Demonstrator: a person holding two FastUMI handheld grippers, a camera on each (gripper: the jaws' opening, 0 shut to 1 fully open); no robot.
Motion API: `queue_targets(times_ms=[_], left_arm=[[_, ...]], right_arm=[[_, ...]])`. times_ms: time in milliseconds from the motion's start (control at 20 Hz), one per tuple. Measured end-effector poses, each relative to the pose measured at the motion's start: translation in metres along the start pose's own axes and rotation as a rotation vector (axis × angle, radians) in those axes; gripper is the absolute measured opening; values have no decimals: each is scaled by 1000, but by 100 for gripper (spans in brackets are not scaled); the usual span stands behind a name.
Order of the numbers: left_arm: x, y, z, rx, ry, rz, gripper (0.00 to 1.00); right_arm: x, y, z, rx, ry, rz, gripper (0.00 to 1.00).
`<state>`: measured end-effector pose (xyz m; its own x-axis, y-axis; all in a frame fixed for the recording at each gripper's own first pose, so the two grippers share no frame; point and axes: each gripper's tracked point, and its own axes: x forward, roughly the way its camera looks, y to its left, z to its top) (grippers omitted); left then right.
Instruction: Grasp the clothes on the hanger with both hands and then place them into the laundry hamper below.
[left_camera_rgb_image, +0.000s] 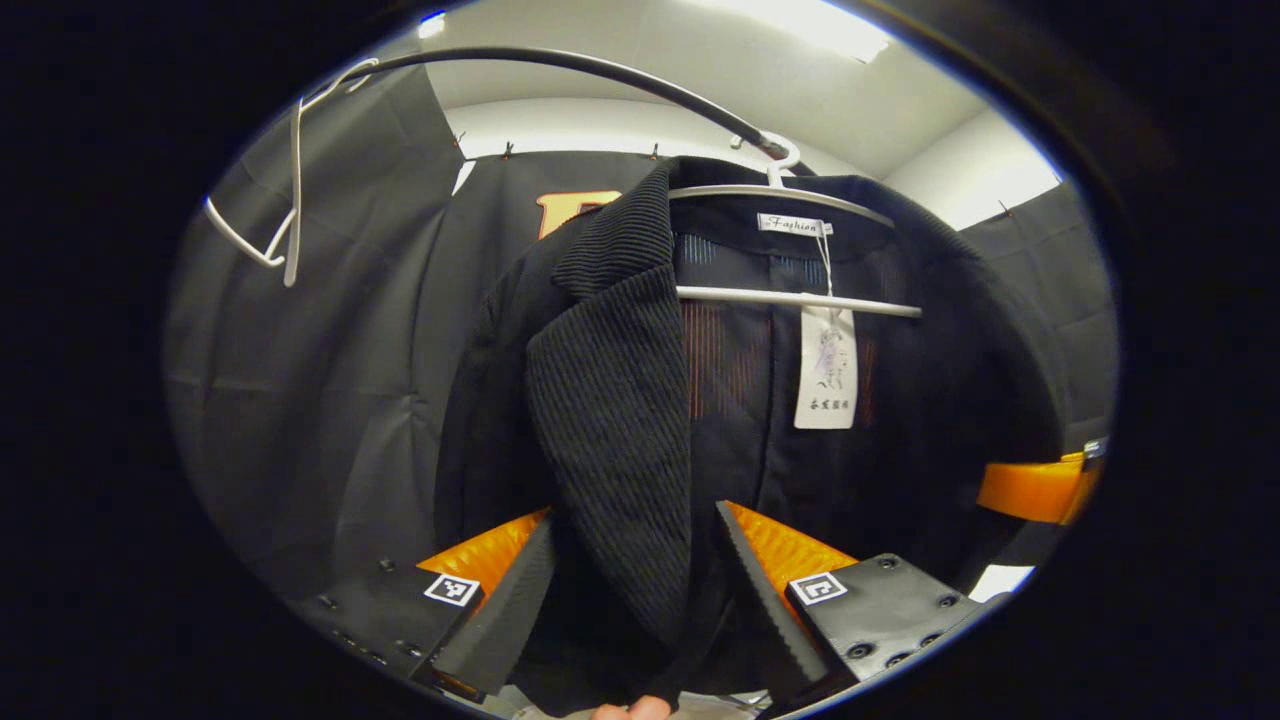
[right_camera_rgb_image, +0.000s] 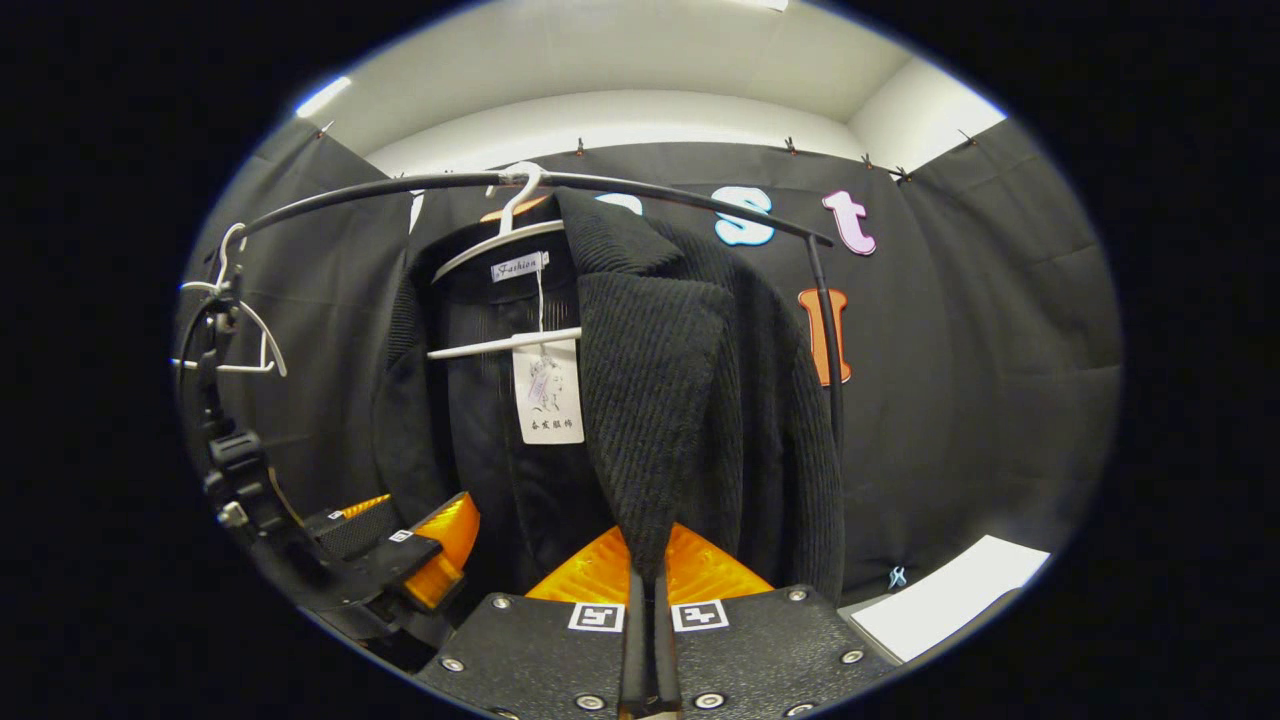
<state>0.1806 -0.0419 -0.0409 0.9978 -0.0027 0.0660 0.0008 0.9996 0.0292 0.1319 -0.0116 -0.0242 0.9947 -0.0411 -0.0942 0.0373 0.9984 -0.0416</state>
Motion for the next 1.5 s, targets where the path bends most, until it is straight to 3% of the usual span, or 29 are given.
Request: queue_targets(times_ms=[200,450,500,550,900,1000,1050,1100,1200,1500], left_arm=[[5,13,7,33,-31,65,92],[-6,39,21,70,-63,121,12],[-9,44,28,60,-77,126,15],[-12,50,35,60,-87,134,11],[-41,115,130,175,-282,327,8],[-41,124,157,184,-336,352,11],[-41,125,169,191,-358,361,11],[-38,129,180,196,-374,370,11],[-28,137,203,195,-396,400,11],[-9,156,218,151,-411,446,11]], right_arm=[[-8,-2,4,-15,-15,-2,3],[-8,-2,5,-17,-20,-1,3],[-8,-5,6,-20,-26,-10,3],[-11,-12,11,-24,-40,-31,3],[-30,-78,78,-67,-188,-187,0],[-28,-98,100,-88,-226,-229,0],[-26,-107,111,-95,-244,-247,5],[-23,-114,122,-99,-254,-262,0],[-18,-133,144,-107,-282,-301,5],[27,-167,190,-128,-320,-341,0]])
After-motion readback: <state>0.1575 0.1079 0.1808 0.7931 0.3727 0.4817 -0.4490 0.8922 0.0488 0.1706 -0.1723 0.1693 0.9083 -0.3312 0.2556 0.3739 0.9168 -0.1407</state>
